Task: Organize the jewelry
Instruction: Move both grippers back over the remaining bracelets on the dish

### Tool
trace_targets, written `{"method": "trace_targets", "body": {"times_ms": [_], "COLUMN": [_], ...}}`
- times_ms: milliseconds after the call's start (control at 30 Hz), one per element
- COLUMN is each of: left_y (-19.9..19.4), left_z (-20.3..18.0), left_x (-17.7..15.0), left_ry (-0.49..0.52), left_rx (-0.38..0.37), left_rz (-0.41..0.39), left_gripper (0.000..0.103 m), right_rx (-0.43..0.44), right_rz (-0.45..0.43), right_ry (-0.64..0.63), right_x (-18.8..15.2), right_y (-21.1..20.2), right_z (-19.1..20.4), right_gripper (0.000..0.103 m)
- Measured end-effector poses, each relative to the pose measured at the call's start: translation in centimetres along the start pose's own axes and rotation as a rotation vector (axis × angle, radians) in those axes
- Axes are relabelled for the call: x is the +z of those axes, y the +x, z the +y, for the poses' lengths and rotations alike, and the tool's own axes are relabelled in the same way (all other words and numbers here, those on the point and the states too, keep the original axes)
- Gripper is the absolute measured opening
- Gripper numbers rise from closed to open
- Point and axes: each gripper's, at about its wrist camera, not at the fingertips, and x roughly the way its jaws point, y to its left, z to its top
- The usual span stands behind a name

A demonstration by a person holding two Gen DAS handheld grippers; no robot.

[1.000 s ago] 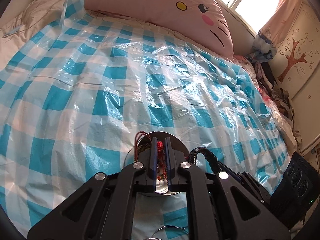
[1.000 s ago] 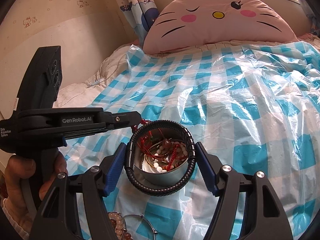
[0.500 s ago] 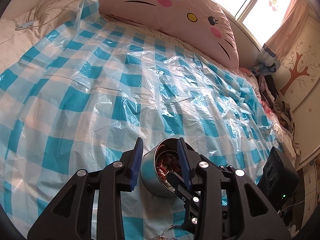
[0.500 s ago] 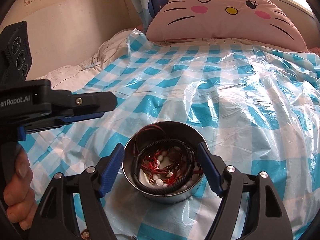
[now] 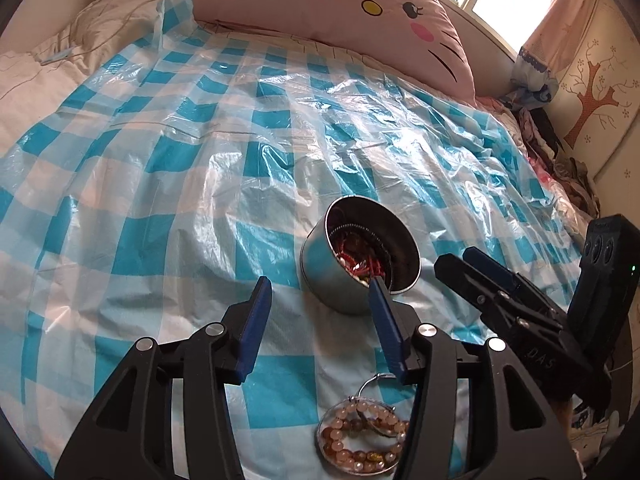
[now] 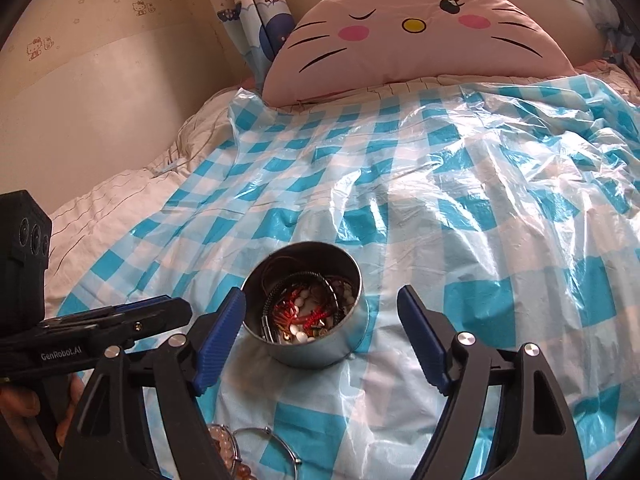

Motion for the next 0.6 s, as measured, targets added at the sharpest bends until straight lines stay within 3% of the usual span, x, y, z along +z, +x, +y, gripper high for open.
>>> {"method": "trace_targets", "body": {"times_ms": [167, 400, 600], "left_y": [-1.0, -0.9, -0.1], "left_z": [-0.7, -3.5, -4.6], "left_x": [-2.5, -5.4, -6.7], "left_ry": [0.140, 0.356, 0.415], "left_rx": [0.036, 0.096, 0.090], "left_rz": [0.078, 0.171, 0.230], "left_gripper": [0.051, 0.051, 0.051], "right_rx": [-0.059, -0.157, -0.245], "right_rz": [0.134, 0.213, 0.258], "right_ry": [-0.094, -0.236, -0.302], "right_x": [-3.3, -6.2, -7.0], "right_y": [-0.7, -0.4, 0.8], "right_z": [0.7, 2.3, 2.5], "right_gripper": [0.075, 0.075, 0.075]}}
